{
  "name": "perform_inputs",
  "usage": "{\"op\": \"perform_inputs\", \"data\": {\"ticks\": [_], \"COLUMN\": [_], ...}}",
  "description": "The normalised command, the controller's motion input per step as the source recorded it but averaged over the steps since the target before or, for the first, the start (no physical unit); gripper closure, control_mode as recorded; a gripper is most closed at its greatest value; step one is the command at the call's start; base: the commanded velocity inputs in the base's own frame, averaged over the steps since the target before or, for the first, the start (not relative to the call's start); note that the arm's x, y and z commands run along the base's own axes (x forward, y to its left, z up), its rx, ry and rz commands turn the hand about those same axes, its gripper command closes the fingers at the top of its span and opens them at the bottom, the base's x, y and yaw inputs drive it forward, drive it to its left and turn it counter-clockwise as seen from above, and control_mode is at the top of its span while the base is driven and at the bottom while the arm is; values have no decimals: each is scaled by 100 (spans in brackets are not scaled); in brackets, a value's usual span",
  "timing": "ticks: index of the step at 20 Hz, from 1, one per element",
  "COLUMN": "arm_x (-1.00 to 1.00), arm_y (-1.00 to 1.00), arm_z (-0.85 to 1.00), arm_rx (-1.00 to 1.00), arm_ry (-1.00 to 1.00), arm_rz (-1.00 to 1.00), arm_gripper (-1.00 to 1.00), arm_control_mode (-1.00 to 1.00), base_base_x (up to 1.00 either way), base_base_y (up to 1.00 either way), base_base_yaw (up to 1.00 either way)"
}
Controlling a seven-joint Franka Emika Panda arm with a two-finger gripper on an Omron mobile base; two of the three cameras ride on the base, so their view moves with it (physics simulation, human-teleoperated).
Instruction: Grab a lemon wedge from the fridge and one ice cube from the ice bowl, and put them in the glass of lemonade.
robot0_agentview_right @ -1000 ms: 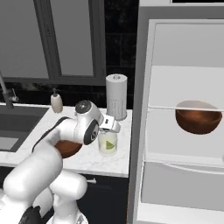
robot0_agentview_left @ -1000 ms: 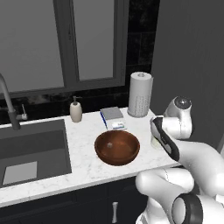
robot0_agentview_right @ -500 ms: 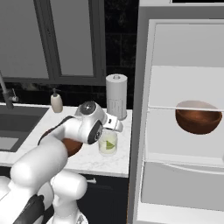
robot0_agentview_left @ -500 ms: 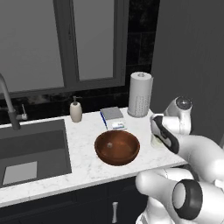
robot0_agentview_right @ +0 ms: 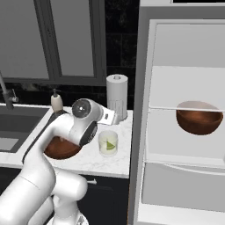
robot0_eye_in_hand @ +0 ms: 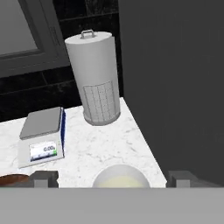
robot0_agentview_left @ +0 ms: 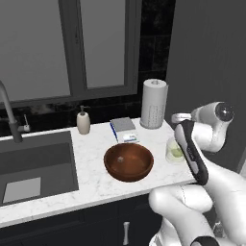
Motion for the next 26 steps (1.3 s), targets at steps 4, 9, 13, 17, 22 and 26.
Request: {"op": "perform_inputs", "data": {"ticks": [4, 9, 13, 17, 22, 26], "arm_x": [-86, -81, -58, -11, 16, 80], "arm_y": [45, 56, 67, 80, 94, 100], "arm_z": [100, 100, 100, 100, 90, -10], "arm_rx": [0, 0, -5, -12, -15, -23], "arm_ry": [-37, -31, -23, 0, 35, 82], "arm_rz": [0, 6, 14, 19, 24, 9], "arm_gripper": [-100, -100, -100, -100, -100, -100], "arm_control_mode": [-100, -100, -100, -100, -100, -100], "base_base_x": [0, 0, 0, 0, 0, 0], "base_base_y": [0, 0, 0, 0, 0, 0], "base_base_yaw": [0, 0, 0, 0, 0, 0]}}
